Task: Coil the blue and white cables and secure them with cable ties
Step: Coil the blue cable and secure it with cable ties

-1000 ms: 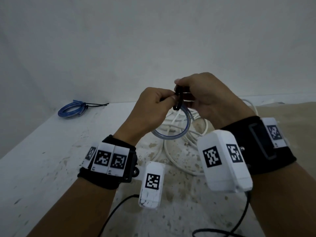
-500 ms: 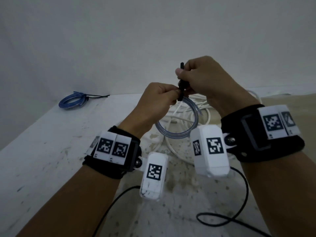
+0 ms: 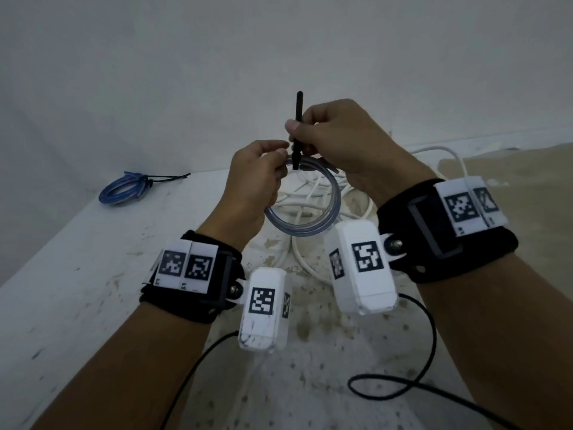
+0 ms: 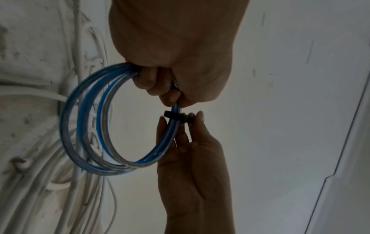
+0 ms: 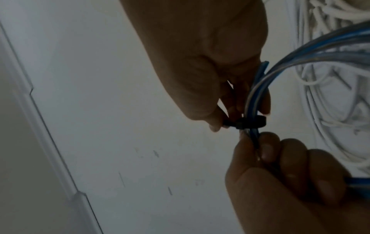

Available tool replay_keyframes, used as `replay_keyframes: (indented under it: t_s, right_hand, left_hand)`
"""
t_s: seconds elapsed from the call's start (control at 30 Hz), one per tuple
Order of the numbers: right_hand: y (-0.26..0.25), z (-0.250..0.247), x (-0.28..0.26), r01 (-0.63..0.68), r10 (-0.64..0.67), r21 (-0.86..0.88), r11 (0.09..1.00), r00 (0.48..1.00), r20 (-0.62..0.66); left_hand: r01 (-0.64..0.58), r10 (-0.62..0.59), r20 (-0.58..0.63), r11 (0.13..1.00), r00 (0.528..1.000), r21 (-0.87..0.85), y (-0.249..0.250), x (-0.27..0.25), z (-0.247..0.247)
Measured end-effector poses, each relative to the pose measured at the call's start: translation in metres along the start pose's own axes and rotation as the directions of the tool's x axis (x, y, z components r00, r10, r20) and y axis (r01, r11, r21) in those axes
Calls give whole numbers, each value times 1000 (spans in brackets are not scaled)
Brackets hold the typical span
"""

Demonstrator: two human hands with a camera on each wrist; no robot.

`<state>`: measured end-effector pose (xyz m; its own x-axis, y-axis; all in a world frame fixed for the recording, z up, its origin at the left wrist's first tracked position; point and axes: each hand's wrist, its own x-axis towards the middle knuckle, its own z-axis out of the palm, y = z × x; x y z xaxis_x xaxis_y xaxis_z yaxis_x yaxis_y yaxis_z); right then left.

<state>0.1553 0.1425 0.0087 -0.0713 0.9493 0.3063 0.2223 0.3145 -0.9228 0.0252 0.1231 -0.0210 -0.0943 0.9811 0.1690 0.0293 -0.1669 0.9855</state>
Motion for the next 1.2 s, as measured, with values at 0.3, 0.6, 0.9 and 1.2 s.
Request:
replay_keyframes:
  t_s: [0.3,0.6,0.9,1.2]
  right_hand:
    - [5,-6,6,48,-90,-339,940,990,-111]
    - [1,-13,6,26,-60,-286,958,992,-113]
    - [8,-31,14,140,-185,-378,915,979,-87]
    - [4,-43,17,116,-187,-363,925,968,-169]
  left_hand:
    - [-116,103,113,986,988,116,10,-10,9]
    - [-179,149,148,959,978,219,27,-15,12]
    - [-63,6,250,973,968,222,32,-16,20]
    - [-188,100,320,948,942,257,38,-14,27]
